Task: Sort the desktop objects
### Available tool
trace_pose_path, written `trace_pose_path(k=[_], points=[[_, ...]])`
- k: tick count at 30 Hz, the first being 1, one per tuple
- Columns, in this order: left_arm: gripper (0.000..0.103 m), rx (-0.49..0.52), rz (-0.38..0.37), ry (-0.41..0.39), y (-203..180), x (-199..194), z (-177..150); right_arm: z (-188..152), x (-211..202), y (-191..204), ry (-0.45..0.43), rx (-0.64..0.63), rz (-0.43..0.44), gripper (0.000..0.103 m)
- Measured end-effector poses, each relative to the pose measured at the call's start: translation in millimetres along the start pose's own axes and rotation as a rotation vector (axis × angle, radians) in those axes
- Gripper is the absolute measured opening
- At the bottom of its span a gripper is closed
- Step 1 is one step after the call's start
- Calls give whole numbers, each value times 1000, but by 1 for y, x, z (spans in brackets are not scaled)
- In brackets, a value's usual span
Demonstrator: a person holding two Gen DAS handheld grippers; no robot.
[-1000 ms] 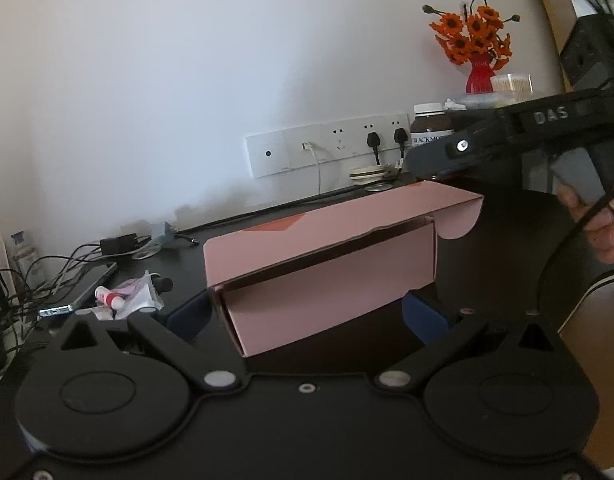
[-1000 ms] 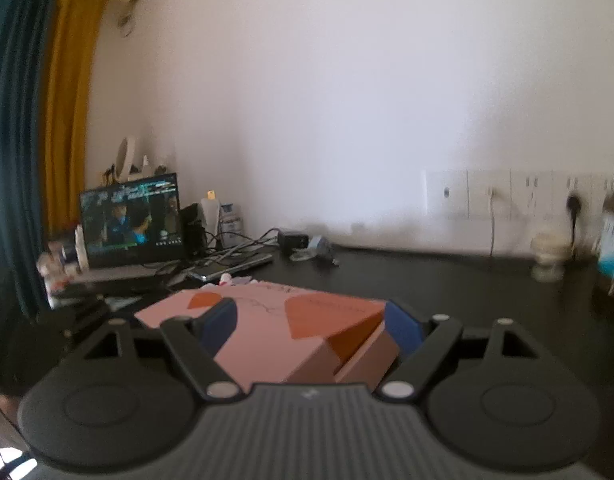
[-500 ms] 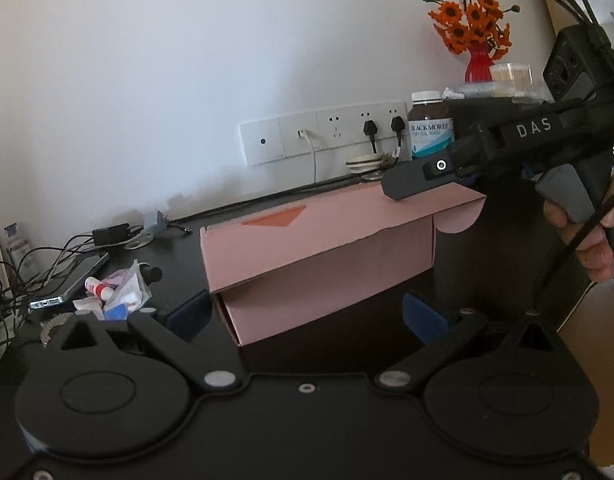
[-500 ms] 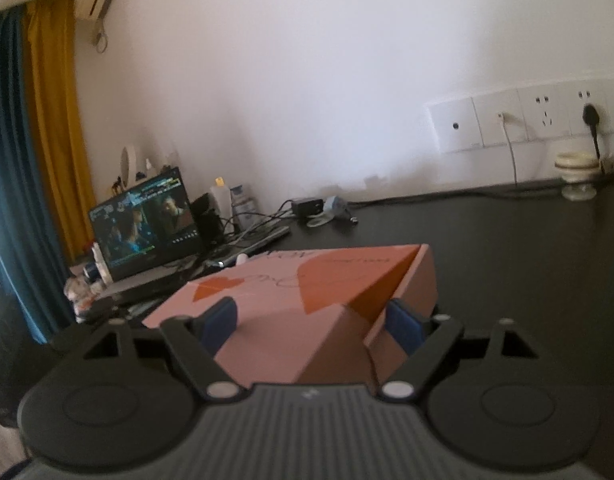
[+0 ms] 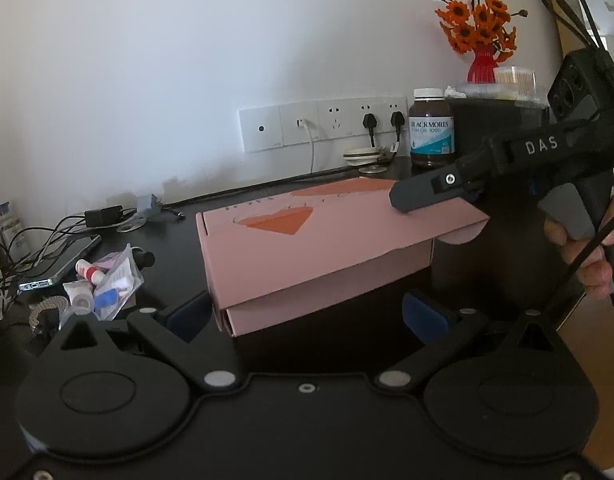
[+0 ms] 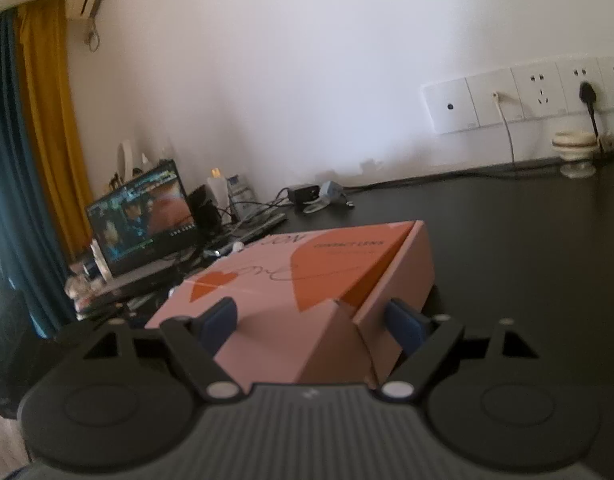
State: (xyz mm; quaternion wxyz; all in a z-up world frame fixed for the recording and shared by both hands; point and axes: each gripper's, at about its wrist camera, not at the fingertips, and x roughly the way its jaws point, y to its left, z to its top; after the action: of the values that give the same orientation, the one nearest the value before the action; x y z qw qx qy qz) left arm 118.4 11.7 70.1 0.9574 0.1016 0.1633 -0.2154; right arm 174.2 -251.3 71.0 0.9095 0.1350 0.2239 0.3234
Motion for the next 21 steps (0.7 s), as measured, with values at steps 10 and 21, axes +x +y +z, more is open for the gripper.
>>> trace_pose_path(k=[10,21], points=[[103,4,29,16,1,3,1,3,3,12,39,-5,-23,84],[103,26,-7,20,-1,0,-10,1,6,24,47,-179,-131,84]])
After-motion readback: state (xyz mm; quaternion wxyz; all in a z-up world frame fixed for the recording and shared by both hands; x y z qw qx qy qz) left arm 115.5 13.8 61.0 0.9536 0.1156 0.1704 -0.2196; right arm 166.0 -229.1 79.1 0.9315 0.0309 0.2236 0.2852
